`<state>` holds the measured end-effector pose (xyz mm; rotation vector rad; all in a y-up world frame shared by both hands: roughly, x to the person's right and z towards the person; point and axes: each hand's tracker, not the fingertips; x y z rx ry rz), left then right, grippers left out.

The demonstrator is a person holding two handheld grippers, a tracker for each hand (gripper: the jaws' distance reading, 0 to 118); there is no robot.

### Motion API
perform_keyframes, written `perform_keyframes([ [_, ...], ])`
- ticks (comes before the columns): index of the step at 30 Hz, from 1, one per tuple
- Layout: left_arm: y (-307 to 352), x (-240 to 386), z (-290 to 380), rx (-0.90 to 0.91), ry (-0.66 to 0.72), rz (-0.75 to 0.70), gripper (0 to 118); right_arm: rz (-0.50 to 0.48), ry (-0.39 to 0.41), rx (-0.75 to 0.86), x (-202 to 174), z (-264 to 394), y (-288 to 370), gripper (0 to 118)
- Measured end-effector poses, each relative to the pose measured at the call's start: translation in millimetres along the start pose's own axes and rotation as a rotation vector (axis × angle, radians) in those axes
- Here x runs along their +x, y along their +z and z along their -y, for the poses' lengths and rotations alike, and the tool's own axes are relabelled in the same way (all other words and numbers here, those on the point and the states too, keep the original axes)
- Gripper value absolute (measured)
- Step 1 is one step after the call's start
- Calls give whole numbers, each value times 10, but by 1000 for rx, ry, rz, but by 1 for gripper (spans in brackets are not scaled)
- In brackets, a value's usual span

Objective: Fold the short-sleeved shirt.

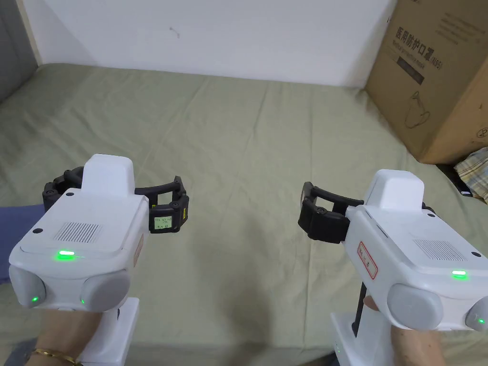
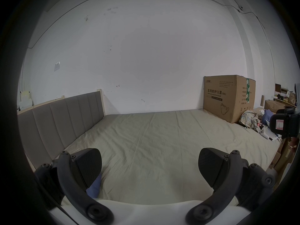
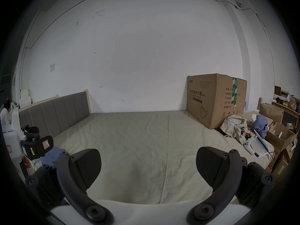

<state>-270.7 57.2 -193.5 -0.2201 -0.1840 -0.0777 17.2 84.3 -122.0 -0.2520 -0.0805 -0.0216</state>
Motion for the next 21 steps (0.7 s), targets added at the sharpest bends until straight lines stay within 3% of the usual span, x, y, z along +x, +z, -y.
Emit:
perform_keyframes([
  [21,39,25,-41,6,-7,4,118,0,9,4,8,-11,-2,116],
])
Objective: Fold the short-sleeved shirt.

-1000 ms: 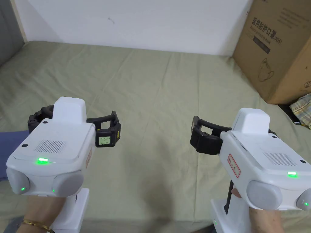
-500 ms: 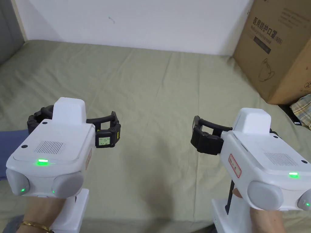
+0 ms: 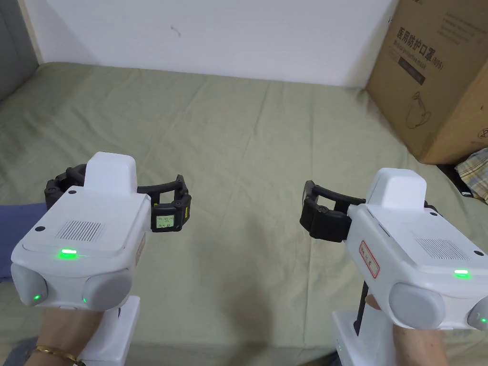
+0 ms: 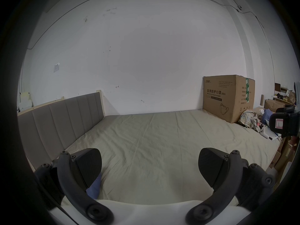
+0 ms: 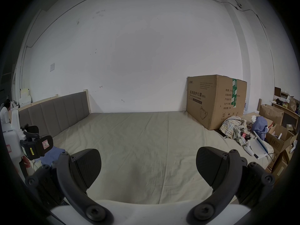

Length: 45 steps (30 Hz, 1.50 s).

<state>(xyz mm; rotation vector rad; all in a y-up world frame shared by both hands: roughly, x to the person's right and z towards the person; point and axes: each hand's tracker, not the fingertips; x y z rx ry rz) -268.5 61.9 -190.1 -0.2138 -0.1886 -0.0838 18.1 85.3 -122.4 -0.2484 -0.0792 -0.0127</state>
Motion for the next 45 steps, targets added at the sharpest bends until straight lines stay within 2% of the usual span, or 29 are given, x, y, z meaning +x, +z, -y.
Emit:
perform_keyframes([
  [40,-22,23,-18,5,2,10,118,-9,4,2,-29,-23,-14,116],
  [45,-28,29,-18,1,8,22,118,22,-11,-37,-37,-53,-30,116],
])
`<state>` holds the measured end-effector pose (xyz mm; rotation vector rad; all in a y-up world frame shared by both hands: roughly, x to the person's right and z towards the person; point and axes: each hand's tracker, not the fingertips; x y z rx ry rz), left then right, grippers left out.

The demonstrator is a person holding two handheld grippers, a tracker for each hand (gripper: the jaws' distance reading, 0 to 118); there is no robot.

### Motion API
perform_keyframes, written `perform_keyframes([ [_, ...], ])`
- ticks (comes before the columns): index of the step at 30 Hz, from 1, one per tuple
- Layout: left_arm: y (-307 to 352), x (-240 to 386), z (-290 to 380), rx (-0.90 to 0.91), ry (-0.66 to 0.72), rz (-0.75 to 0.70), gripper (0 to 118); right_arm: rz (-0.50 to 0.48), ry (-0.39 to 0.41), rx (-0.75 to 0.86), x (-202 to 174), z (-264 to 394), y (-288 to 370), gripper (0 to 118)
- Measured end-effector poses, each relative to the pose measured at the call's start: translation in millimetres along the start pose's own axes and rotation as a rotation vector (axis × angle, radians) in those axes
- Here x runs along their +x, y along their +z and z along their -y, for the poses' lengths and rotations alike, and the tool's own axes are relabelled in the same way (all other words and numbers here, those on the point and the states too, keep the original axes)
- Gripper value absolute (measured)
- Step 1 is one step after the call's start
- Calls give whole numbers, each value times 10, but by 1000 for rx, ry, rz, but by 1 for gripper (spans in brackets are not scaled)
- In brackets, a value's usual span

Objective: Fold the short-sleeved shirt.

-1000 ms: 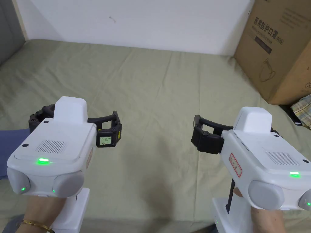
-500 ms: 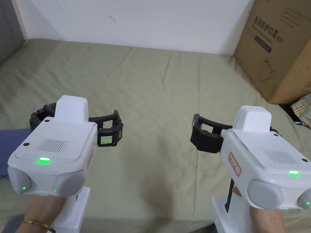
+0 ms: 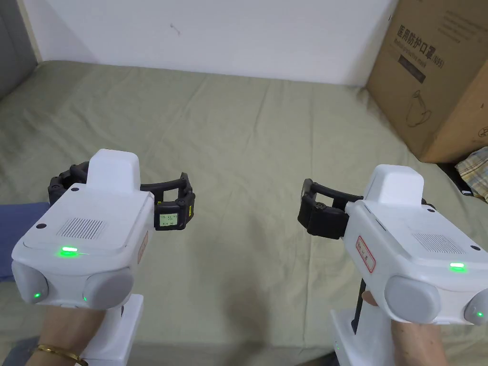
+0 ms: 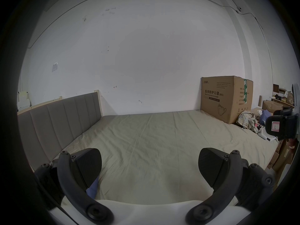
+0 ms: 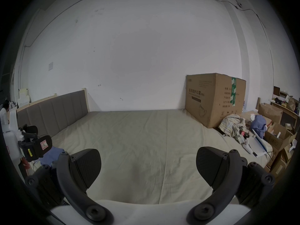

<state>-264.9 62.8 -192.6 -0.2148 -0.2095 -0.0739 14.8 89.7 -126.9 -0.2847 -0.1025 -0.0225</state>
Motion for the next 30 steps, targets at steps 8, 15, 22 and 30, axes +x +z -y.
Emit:
perform_keyframes([
  [8,37,47,91,-27,28,10,118,-52,-274,-407,99,75,-207,117],
  [15,-30,103,328,-111,24,28,118,70,-230,-641,-98,311,-176,117],
  [22,-128,118,448,-147,26,33,118,180,-150,-670,-118,378,-182,114],
  [30,-441,61,662,-255,60,25,118,202,-109,-639,-261,540,-721,114],
])
